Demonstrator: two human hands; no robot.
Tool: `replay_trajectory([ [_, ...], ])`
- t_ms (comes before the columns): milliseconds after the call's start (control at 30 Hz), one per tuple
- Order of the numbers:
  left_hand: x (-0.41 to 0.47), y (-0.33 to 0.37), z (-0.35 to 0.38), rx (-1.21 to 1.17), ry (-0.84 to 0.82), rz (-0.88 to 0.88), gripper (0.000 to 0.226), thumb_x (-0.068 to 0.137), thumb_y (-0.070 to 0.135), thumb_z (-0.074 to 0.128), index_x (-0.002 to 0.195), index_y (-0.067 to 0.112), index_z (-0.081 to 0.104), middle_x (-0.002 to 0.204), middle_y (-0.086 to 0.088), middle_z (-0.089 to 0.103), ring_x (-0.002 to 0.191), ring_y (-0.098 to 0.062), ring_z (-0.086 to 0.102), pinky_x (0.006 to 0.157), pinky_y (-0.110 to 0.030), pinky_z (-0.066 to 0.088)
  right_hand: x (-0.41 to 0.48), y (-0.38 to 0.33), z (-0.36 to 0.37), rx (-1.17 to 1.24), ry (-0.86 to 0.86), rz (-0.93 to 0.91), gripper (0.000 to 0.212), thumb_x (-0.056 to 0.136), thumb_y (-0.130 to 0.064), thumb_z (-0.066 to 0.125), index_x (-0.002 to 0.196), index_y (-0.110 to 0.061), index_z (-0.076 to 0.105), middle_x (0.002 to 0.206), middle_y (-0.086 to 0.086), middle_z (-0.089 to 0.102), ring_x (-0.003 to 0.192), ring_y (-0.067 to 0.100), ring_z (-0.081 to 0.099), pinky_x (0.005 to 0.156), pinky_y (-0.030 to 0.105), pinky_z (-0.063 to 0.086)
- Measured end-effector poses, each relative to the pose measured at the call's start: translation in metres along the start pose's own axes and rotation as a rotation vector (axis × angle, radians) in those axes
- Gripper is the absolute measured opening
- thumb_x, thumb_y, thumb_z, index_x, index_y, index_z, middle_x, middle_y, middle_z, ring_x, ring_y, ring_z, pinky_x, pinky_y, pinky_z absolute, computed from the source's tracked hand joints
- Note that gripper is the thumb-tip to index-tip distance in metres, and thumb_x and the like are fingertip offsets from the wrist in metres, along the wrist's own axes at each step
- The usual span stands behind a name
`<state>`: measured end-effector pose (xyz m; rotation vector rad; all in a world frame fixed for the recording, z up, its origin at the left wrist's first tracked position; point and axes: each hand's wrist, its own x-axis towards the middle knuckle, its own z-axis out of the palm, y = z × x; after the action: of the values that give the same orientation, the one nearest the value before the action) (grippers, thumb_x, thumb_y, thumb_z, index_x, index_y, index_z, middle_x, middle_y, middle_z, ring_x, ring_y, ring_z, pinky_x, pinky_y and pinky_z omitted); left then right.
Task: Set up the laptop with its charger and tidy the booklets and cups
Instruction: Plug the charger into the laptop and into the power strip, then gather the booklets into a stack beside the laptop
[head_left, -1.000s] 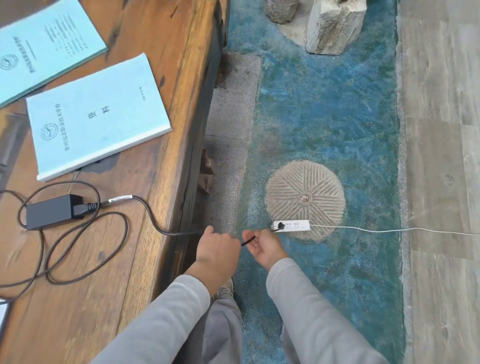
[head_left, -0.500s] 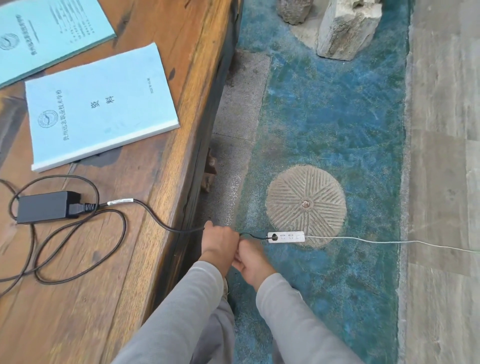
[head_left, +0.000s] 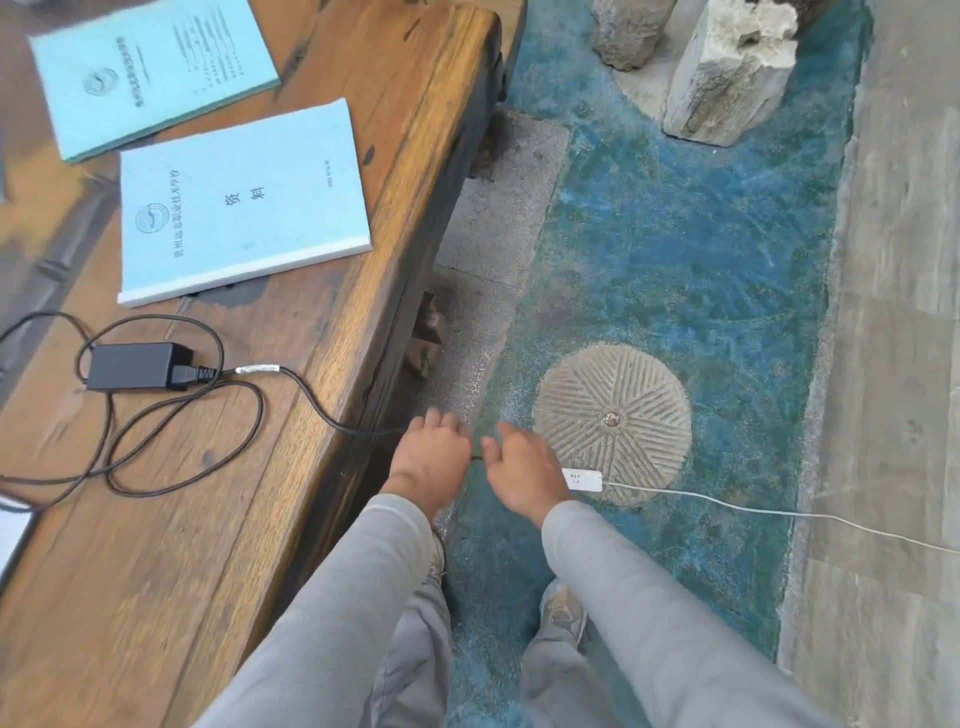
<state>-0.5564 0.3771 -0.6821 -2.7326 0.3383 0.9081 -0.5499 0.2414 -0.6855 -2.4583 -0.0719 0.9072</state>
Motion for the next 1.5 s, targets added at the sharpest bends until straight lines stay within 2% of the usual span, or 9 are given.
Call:
replay_trajectory([
  [67, -0.015, 0.001, -0.021, -0.038, 0.051, -0.047, 0.063, 0.100, 0.027, 0.041, 0.154, 0.000, 0.021, 0.158, -0.019, 0.027, 0.149, -0.038, 0.017, 0.118, -0.047, 0.024, -0.010, 0.003, -0.027, -0.137, 0.064, -0.106, 0.048, 0.105, -0.038, 0.039, 0.141, -0.006, 0.046, 0.132, 0.020, 0.057, 0.125, 0.038, 0.052, 0.102, 0.045, 0.043],
  [133, -0.036, 0.003, -0.043, -0.107, 0.105, -0.094, 0.069, 0.104, 0.039, 0.032, 0.157, 0.002, 0.007, 0.165, -0.016, 0.010, 0.152, -0.036, 0.002, 0.122, -0.050, 0.014, -0.025, 0.007, -0.055, -0.283, 0.119, -0.171, 0.061, 0.104, -0.045, 0.037, 0.152, -0.008, 0.032, 0.148, 0.021, 0.043, 0.138, 0.037, 0.038, 0.113, 0.048, 0.034],
  [267, -0.076, 0.004, -0.080, -0.189, 0.259, -0.200, 0.078, 0.101, 0.056, 0.025, 0.159, 0.008, 0.002, 0.167, -0.013, -0.003, 0.153, -0.033, -0.008, 0.122, -0.053, 0.006, -0.058, 0.005, -0.109, -0.421, 0.251, -0.232, 0.077, 0.101, -0.061, 0.029, 0.161, -0.016, 0.013, 0.165, 0.023, 0.009, 0.154, 0.038, 0.006, 0.123, 0.055, 0.012],
  [367, -0.107, 0.006, -0.108, -0.224, 0.379, -0.283, 0.083, 0.098, 0.063, 0.023, 0.159, 0.009, 0.003, 0.167, -0.012, -0.006, 0.153, -0.031, -0.011, 0.121, -0.056, 0.008, -0.086, -0.003, -0.149, -0.468, 0.370, -0.266, 0.084, 0.097, -0.071, 0.022, 0.162, -0.020, 0.007, 0.167, 0.024, 0.000, 0.154, 0.039, -0.004, 0.123, 0.059, 0.002],
  [600, -0.172, 0.006, -0.161, -0.307, 0.630, -0.450, 0.087, 0.096, 0.068, 0.028, 0.158, 0.009, 0.014, 0.167, -0.016, 0.003, 0.153, -0.035, 0.000, 0.117, -0.066, 0.009, -0.138, -0.032, -0.217, -0.503, 0.627, -0.368, 0.088, 0.092, -0.079, 0.027, 0.160, -0.024, 0.017, 0.165, 0.026, 0.011, 0.153, 0.042, 0.012, 0.119, 0.064, 0.011],
  [867, -0.196, -0.029, -0.176, -0.320, 0.673, -0.588, 0.089, 0.093, 0.074, 0.019, 0.159, 0.015, 0.008, 0.167, -0.013, 0.000, 0.153, -0.034, -0.002, 0.115, -0.068, 0.011, -0.142, -0.075, -0.235, -0.557, 0.693, -0.529, 0.092, 0.088, -0.084, 0.030, 0.161, -0.029, 0.017, 0.164, 0.025, 0.015, 0.151, 0.043, 0.018, 0.118, 0.065, 0.011],
  [1033, -0.185, -0.067, -0.163, -0.350, 0.644, -0.679, 0.089, 0.093, 0.074, 0.016, 0.159, 0.016, 0.005, 0.167, -0.013, -0.003, 0.153, -0.033, -0.004, 0.116, -0.067, 0.009, -0.107, -0.111, -0.231, -0.617, 0.662, -0.596, 0.091, 0.089, -0.082, 0.029, 0.161, -0.030, 0.013, 0.165, 0.025, 0.013, 0.151, 0.043, 0.017, 0.118, 0.066, 0.012],
  [1267, -0.163, -0.139, -0.142, -0.477, 0.547, -0.827, 0.091, 0.092, 0.076, 0.011, 0.158, 0.018, -0.011, 0.166, -0.011, -0.014, 0.152, -0.033, -0.015, 0.117, -0.066, 0.003, -0.043, -0.194, -0.228, -0.742, 0.517, -0.709, 0.090, 0.088, -0.082, 0.028, 0.161, -0.032, 0.008, 0.166, 0.024, 0.010, 0.153, 0.041, 0.014, 0.120, 0.064, 0.010],
  [1500, -0.169, -0.202, -0.132, -0.565, 0.506, -0.939, 0.092, 0.091, 0.076, 0.014, 0.158, 0.019, -0.010, 0.166, -0.011, -0.012, 0.152, -0.032, -0.013, 0.117, -0.066, 0.004, -0.007, -0.282, -0.212, -0.750, 0.427, -0.806, 0.085, 0.091, -0.075, 0.036, 0.160, -0.029, 0.017, 0.162, 0.027, 0.019, 0.149, 0.044, 0.021, 0.119, 0.063, 0.012],
])
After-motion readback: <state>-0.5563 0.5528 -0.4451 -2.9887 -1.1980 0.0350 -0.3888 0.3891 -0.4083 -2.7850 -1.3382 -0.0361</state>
